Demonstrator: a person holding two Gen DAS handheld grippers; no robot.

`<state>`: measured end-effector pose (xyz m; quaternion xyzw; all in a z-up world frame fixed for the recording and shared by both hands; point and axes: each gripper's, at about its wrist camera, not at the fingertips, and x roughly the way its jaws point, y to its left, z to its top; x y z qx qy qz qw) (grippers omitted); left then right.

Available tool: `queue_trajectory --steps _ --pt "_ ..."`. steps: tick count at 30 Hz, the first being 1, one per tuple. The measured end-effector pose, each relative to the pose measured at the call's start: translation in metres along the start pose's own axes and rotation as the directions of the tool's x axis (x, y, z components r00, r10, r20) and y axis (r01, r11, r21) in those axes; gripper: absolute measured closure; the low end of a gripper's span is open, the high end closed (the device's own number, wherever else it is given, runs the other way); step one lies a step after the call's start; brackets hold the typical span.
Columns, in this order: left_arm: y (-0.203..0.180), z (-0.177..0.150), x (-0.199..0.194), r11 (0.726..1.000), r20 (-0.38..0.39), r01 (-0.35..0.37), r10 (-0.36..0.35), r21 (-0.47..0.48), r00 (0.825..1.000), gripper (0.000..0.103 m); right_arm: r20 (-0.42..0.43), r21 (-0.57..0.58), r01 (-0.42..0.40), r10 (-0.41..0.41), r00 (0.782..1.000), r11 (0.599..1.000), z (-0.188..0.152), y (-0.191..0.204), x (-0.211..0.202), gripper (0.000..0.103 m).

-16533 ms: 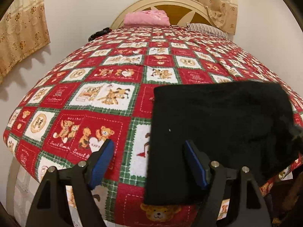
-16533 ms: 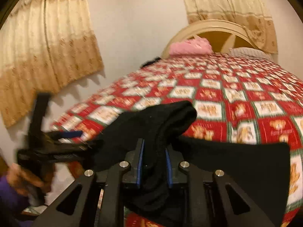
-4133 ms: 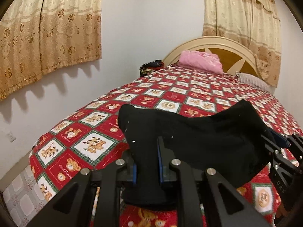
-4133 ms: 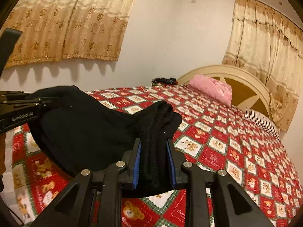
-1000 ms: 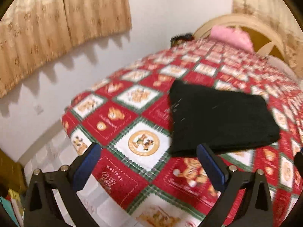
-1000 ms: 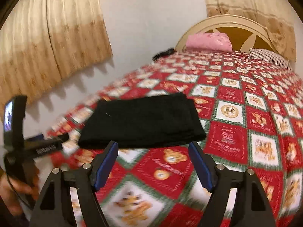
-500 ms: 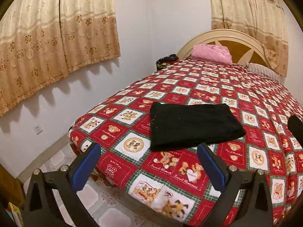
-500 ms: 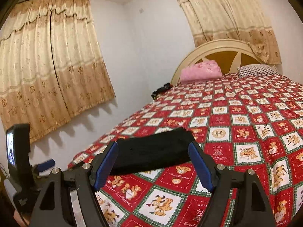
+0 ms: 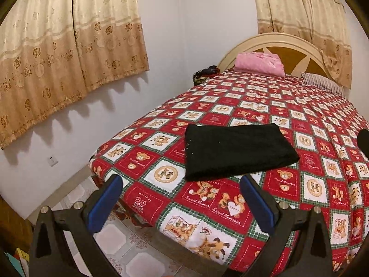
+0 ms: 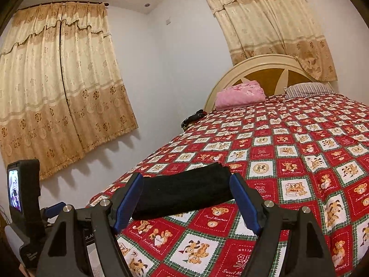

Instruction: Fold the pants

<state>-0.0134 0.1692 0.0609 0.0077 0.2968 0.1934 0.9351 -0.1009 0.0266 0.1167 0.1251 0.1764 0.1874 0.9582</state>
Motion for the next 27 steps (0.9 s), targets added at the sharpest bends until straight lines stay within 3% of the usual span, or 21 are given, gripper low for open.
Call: queue_trajectory --steps 27 --pt "-0.0033 0.0018 -0.0039 0.999 0.024 -0.028 0.027 0.023 0.999 0.000 0.002 0.012 0.038 -0.038 0.999 0.999 -0.0006 -0.0039 -0.0044 0.024"
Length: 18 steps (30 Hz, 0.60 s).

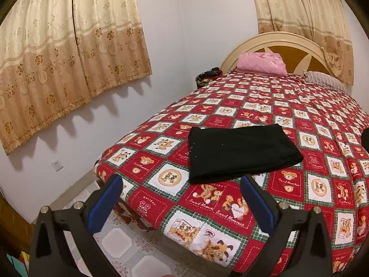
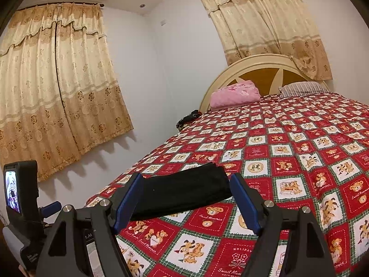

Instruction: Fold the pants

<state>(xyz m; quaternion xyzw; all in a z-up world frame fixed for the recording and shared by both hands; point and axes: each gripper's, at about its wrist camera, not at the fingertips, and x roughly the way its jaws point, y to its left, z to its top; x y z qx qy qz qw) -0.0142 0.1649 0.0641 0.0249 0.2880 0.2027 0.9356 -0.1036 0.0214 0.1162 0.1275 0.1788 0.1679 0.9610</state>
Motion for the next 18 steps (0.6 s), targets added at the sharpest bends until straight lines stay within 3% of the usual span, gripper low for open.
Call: queue_trajectory --steps 11,15,18 --pt "-0.0045 0.0024 -0.0084 1.000 0.043 -0.005 0.004 0.004 0.999 0.000 0.007 0.011 0.036 -0.037 0.999 0.999 -0.0003 -0.0059 -0.0031 0.024" --pt "-0.0034 0.0034 -0.0065 0.999 0.021 0.038 -0.038 -0.015 0.999 0.000 0.010 0.009 0.043 -0.043 0.999 0.999 -0.0003 -0.0068 -0.0039 0.024" --pt "-0.0015 0.0026 -0.0055 0.993 0.008 0.109 -0.109 -0.038 0.994 0.000 0.007 0.006 0.041 -0.041 0.999 0.999 -0.0010 -0.0060 -0.0041 0.024"
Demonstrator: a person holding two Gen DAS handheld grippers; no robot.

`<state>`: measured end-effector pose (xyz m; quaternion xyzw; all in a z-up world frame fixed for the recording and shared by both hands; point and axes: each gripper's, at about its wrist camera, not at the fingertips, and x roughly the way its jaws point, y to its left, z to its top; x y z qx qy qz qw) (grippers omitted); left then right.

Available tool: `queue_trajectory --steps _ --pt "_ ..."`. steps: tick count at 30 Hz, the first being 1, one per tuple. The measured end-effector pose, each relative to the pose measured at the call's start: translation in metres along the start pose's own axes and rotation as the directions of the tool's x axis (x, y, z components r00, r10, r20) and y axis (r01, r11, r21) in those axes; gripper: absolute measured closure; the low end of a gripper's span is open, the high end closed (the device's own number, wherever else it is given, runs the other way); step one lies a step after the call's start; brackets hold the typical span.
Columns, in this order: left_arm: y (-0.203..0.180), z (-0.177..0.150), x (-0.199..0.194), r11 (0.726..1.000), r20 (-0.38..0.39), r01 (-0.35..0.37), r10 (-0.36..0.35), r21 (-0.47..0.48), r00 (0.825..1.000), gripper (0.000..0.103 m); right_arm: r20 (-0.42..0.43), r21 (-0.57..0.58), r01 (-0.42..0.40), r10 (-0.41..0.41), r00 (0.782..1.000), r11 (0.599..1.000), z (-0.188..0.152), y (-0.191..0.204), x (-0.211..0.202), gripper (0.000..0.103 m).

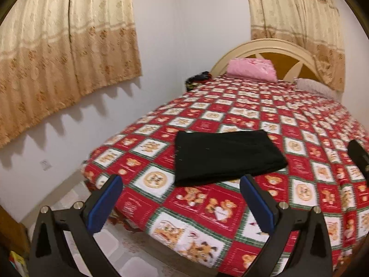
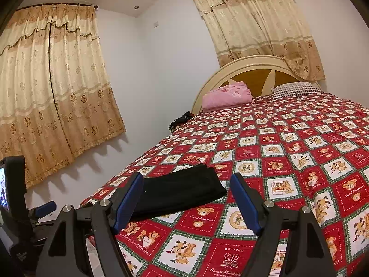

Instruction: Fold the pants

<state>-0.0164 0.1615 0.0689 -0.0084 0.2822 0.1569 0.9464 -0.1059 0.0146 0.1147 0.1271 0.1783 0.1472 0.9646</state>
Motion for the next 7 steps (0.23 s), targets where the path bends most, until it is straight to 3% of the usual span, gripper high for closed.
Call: queue_trajectory --steps 7 --pt "-0.0062 -0.0009 -0.0027 1.000 0.017 0.010 -0.010 0.016 1.000 0.000 -0.003 0.000 -0.001 0.001 1.000 1.000 -0.0012 0.0004 0.0010 0.024"
